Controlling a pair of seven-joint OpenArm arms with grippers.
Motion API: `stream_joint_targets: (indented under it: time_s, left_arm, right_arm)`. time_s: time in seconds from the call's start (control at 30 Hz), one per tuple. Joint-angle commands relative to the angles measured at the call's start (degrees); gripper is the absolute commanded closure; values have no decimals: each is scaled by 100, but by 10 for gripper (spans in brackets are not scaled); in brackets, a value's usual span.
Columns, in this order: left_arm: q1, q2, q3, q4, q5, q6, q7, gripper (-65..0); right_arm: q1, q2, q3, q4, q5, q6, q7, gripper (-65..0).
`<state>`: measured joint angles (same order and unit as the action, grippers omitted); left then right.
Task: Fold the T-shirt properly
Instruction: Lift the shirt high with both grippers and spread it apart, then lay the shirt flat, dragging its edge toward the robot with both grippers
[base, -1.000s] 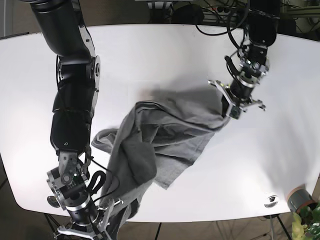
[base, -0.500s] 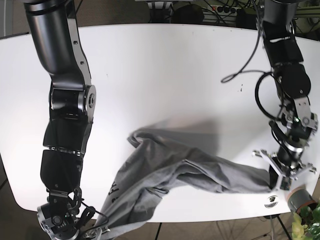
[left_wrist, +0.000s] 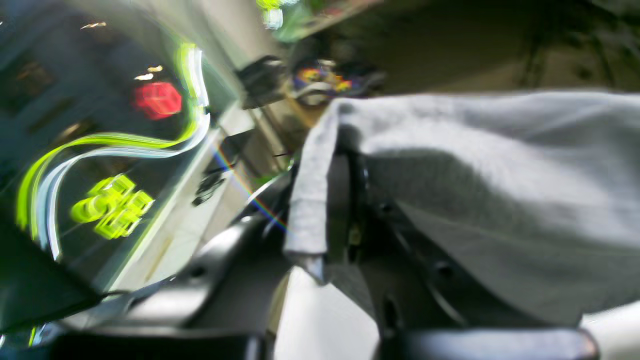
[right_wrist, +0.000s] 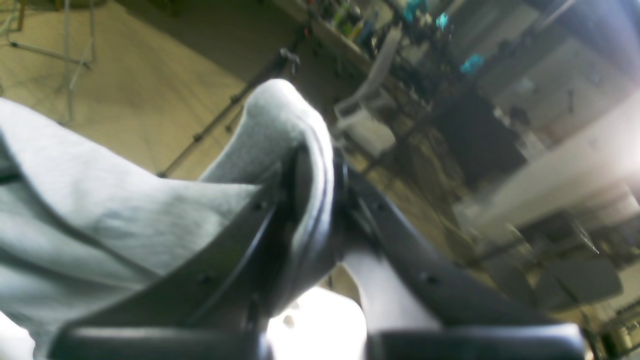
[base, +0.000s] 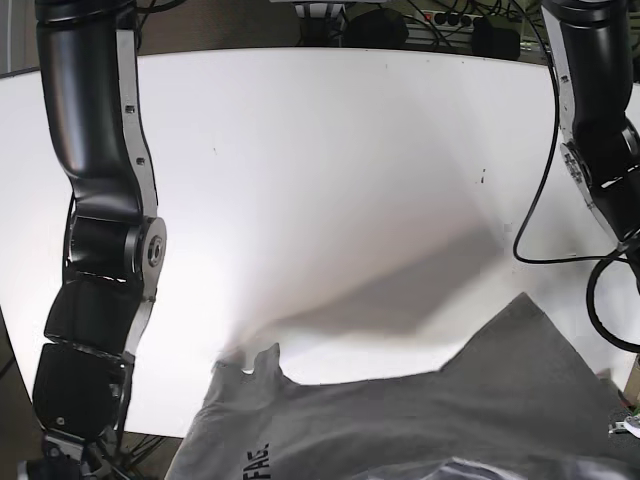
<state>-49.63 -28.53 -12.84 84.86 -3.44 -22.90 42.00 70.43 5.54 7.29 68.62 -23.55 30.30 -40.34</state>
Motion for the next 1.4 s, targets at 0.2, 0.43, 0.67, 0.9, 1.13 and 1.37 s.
stream_joint_targets:
  time_s: [0.2, 0.43, 0.67, 0.9, 1.13, 1.37]
  left_arm:
    - [571, -78, -250, 679, 6, 43, -99, 0]
    - [1600, -43, -479, 1198, -29, 35, -99, 0]
    - [2778, 150, -892, 1707, -21, -326, -99, 0]
    - [4088, 458, -1577, 1945, 15, -880, -125, 0]
    - [5371, 625, -2008, 2121, -21, -1161, -151, 0]
    - [6277, 941, -2386, 2376, 6, -1627, -151, 0]
  right_arm:
    - [-648, 268, 752, 844, -93, -81, -208, -21]
    - [-2151, 215, 1078, 1731, 21, -81, -217, -21]
    - [-3654, 145, 1473, 2250, 680, -134, -217, -21]
    - [-4832, 136, 2027, 2452, 1269, -143, -217, -21]
    - [-5923, 145, 2361, 2549, 1779, -143, -217, -21]
    - [-6696, 145, 2379, 2654, 2043, -143, -226, -21]
